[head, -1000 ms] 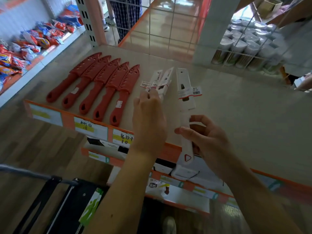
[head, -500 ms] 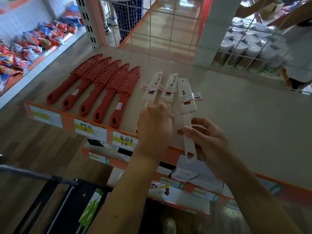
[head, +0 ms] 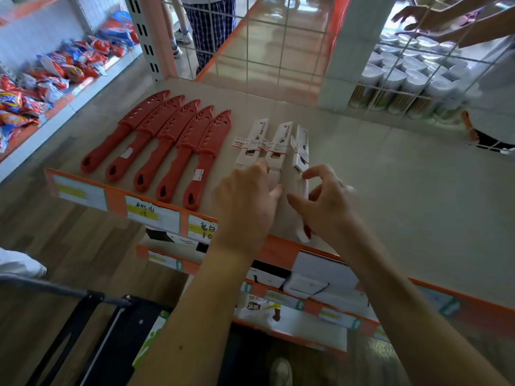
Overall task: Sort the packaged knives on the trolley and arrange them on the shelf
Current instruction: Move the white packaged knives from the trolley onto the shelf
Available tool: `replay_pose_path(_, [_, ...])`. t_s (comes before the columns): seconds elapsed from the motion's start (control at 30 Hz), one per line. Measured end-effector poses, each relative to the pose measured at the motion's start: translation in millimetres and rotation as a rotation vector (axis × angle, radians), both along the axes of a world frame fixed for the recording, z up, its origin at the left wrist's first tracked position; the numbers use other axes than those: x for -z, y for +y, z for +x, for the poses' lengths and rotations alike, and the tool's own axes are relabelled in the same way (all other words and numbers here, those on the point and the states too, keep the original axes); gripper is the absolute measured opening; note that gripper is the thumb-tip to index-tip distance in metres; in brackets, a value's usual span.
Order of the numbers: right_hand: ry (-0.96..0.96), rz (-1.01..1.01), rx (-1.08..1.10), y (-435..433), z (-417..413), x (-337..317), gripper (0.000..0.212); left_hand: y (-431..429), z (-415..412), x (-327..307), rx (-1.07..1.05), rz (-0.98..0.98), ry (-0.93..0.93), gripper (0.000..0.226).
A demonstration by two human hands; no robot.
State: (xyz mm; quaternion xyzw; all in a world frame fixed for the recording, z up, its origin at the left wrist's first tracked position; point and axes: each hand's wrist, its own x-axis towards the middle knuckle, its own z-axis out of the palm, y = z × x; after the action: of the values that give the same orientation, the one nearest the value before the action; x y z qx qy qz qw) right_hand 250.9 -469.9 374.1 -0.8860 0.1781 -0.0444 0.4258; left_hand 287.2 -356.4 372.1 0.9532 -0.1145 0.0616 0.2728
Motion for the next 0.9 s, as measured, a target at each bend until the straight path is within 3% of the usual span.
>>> replay_pose_path(0.27, [-0.048,-0.078,-0.039,4,2,6,0.044,6,-1,6,-0.009,0.015,-0.095,0.03])
replay_pose_path(0.53, [-0.128,-0.174,-0.114,1,-1,11,0.045,11,0,13,-0.036,-0.023,-0.054,0.028])
replay_pose_path(0.73, [-0.116,-0.202,-0.161,2,-2,12,0.04,12,-1,20,-0.043,-0.056,-0.069,0.024])
replay_pose_path(0.9, [-0.038,-0.298,-0.221,2,-7,12,0.05,15,-3,23,0.014,-0.072,-0.132,0.023])
